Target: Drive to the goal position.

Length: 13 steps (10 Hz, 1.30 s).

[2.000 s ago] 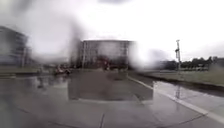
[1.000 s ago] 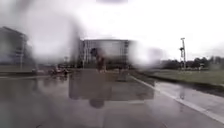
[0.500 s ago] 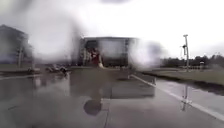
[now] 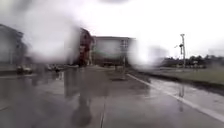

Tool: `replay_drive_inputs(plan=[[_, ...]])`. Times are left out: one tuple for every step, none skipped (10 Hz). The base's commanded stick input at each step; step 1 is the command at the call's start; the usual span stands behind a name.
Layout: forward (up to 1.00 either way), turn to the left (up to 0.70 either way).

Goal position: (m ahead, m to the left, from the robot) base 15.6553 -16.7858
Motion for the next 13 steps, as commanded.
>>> replay_drive_inputs(plan=[[0.70, 0.00], [0.70, 0.00], [0.70, 0.00], [0.70, 0.00], [0.70, 0.00], [0.70, 0.00], [0.70, 0.00], [0.70, -0.01], [0.70, -0.10], [0.70, -0.20], [0.70, -0.18], [0.70, 0.00], [0.70, 0.00]])
